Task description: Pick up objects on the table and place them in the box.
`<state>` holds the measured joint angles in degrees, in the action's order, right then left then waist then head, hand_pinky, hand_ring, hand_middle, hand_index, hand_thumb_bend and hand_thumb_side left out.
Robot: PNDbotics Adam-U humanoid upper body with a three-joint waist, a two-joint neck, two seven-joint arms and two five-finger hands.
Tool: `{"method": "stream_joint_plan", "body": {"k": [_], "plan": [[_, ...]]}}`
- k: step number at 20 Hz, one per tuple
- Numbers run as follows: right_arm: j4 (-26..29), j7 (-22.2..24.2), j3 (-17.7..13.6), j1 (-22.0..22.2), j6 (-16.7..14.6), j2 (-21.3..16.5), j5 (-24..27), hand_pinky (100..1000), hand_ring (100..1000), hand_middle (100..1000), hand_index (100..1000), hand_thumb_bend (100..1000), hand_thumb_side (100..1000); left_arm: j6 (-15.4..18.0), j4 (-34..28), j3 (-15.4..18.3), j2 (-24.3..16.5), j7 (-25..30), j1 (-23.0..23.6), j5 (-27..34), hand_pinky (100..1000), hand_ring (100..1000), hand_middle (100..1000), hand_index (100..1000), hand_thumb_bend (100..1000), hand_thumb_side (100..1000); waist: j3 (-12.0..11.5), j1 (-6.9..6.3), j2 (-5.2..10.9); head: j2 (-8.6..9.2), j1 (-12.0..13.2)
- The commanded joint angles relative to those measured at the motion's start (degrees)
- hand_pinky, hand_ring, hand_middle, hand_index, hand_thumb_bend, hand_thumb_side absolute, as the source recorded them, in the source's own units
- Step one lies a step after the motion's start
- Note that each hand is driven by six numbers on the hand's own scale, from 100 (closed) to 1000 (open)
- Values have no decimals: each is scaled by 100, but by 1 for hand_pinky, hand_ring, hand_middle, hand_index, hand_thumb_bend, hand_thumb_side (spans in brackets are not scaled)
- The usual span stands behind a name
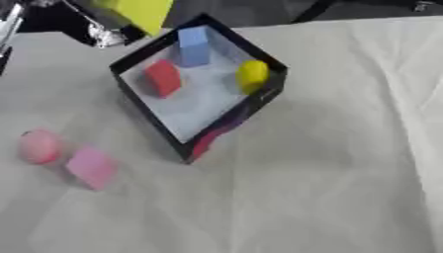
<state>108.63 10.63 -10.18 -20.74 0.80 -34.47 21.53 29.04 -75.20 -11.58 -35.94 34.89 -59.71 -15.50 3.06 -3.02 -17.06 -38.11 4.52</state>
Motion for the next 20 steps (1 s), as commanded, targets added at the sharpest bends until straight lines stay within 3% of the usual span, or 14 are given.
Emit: {"method": "stream_joint_plan", "body": {"k": [1,6,14,18,20], "plan": [[84,8,-18,-92,37,-155,42,912,607,606,832,100,523,1123,300,-32,204,952,-194,-574,651,601,563,583,139,194,27,-63,229,140,42],[97,43,-11,-128,76,-142,22,912,607,606,832,100,523,1430,683,-191,515,381,-193,-1713,651,605,564,587,211,208,91,-110,192,241,107],[122,45,-21,-139,102,-134,12,912,607,606,832,100,523,1557,1119,-269,694,-163,-65,-2914,697,684,637,691,284,246,150,-154,160,213,152],[122,34,-37,-123,96,-134,8,912,607,606,832,100,523,1558,1318,-258,743,-267,-14,-3219,791,792,744,793,216,255,172,-152,152,167,169],[124,36,-36,-126,94,-133,10,912,607,606,832,100,523,1581,1389,-270,759,-213,-5,-3275,916,939,889,891,218,256,179,-149,149,145,180]]}}
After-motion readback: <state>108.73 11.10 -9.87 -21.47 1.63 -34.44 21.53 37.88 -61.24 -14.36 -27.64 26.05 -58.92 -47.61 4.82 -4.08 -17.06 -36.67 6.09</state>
